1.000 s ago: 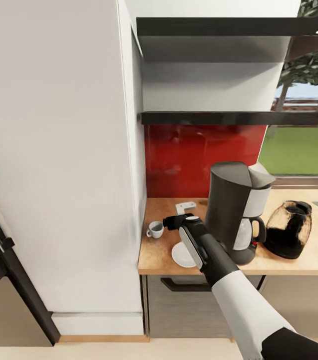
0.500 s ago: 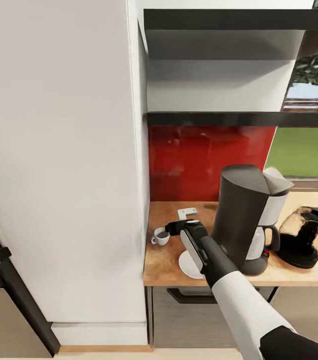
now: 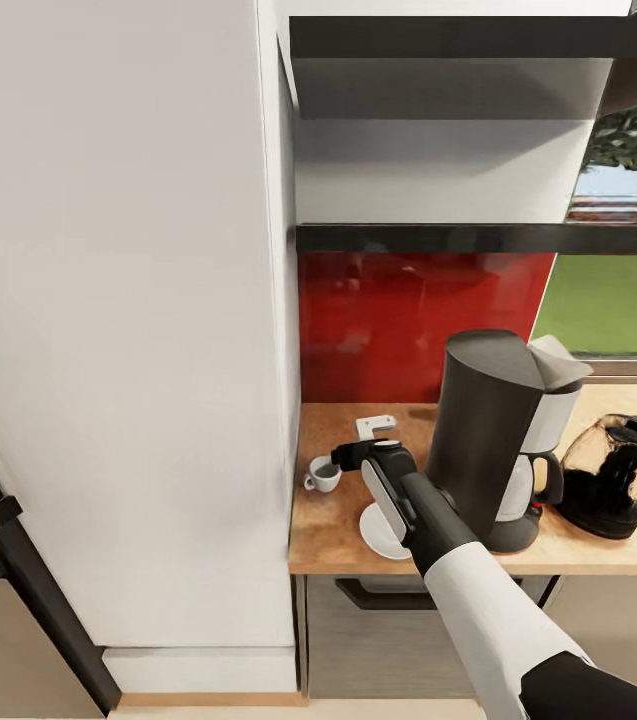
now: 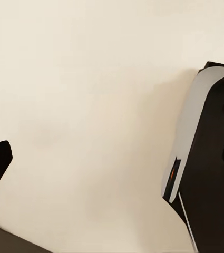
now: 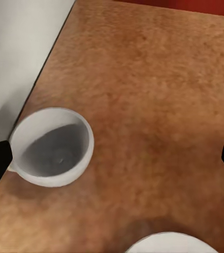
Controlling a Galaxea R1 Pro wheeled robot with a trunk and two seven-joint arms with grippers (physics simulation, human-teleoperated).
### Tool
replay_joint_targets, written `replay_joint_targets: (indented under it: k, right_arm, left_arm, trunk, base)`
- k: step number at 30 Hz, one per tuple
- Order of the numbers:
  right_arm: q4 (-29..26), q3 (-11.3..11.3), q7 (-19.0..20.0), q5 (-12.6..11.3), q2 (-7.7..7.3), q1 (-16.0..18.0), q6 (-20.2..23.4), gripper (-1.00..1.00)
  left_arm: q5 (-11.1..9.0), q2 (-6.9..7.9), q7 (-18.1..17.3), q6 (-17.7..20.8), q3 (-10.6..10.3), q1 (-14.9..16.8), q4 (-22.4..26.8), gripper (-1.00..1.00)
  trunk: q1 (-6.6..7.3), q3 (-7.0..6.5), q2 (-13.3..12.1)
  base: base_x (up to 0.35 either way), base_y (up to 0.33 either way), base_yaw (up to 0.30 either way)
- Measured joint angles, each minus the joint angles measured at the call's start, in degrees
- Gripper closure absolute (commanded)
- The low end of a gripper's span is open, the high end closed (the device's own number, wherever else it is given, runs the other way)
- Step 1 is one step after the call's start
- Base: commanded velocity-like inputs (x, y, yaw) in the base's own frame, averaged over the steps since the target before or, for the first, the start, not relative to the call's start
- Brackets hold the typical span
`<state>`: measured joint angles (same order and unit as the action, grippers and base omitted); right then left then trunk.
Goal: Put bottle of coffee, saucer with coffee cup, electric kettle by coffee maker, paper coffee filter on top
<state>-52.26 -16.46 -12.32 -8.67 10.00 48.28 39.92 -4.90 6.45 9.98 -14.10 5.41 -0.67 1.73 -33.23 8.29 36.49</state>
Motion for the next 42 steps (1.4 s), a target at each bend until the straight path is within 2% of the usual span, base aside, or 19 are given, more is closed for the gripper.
replay_joint_targets:
  k: [7, 23, 35, 42]
  right_arm:
    - [0.0, -0.1, 0.0, 0.0, 0.00, 0.0, 0.0, -1.00]
    - [0.3, -0.3, 0.0, 0.1, 0.00, -0.1, 0.0, -1.00]
    - [6.0, -0.4, 0.1, -0.1, 0.00, -0.1, -0.1, -1.00]
    - [7.1, -0.4, 0.1, -0.2, 0.00, -0.1, -0.1, -1.00]
  left_arm:
    - [0.0, 0.02, 0.0, 0.0, 0.0, 0.0, 0.0, -1.00]
    - [-0.1, 0.10, 0.0, 0.2, -0.1, -0.4, -4.0, -1.00]
    - [-0.1, 0.14, 0.0, 0.2, -0.1, -0.4, -4.0, -1.00]
    - [-0.2, 0.29, -0.2, 0.2, -0.1, -0.5, -4.0, -1.00]
  trunk:
    - [0.02, 0.00, 0.0]
    - [0.02, 0.00, 0.0]
    - [0.00, 0.00, 0.0]
    - [0.01, 0.00, 0.0]
  base:
    - [0.273, 0.000, 0.000]
    - [0.078, 0.017, 0.000]
    - [0.019, 0.007, 0.000]
    - [0.034, 0.000, 0.000]
